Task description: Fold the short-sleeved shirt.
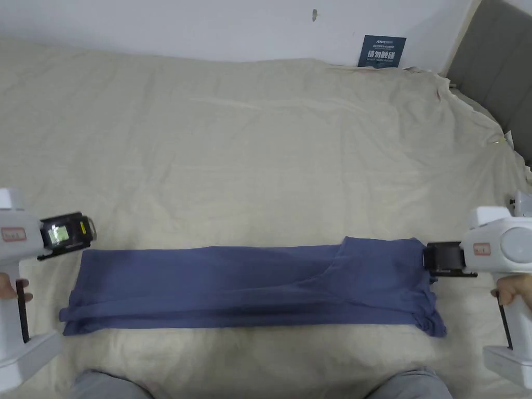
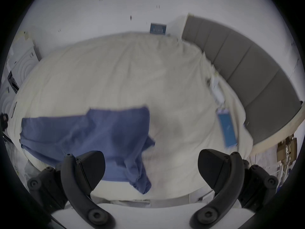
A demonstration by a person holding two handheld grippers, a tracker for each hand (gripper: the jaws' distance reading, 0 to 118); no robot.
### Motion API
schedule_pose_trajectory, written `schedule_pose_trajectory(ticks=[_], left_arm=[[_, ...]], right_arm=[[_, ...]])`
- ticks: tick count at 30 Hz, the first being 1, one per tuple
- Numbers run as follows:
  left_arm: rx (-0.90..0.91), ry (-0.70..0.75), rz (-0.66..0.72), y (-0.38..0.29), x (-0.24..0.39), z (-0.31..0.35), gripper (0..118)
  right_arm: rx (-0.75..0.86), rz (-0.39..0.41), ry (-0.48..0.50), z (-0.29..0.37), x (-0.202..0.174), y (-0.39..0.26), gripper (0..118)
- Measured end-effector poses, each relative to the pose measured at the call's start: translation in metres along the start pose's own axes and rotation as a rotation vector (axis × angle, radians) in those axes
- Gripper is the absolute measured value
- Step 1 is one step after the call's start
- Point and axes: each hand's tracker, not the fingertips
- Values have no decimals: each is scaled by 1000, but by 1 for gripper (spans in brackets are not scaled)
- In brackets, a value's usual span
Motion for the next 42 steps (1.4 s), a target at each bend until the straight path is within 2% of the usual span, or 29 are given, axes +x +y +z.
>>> schedule_pose_trajectory(ticks=[3,6,8,10,12,16,19,20,21,22,23,26,30,36,42], left_arm=[[124,-25,-38,20,23,19,118],[230,2,-85,26,45,29,117],[319,16,-133,20,58,38,109],[444,62,-173,7,70,45,107],[506,74,-201,-5,79,52,89],[572,50,-251,-28,92,60,66],[586,48,-295,-37,97,59,29],[592,51,-296,-39,98,59,17],[593,47,-288,-40,98,58,12],[591,30,-266,-40,96,58,6],[588,15,-247,-42,95,59,0],[582,22,-247,-44,95,57,0],[568,14,-257,-49,96,54,0],[554,11,-253,-52,98,51,0],[543,12,-274,-54,101,47,0]], right_arm=[[185,15,-12,38,-4,23,113],[401,-31,38,72,-9,35,113],[521,-61,79,90,-16,34,113],[658,-73,110,100,-24,25,113],[714,-85,116,103,-32,18,113],[783,-111,143,104,-45,0,112],[811,-107,132,106,-53,-10,109],[810,-98,136,107,-56,-12,102],[817,-91,138,108,-59,-15,93],[819,-86,135,109,-61,-17,78],[820,-79,136,109,-63,-19,56],[810,-93,142,106,-68,-19,0],[772,-137,160,94,-65,-15,0],[739,-152,150,86,-71,-16,0],[727,-135,150,84,-75,-18,0]])
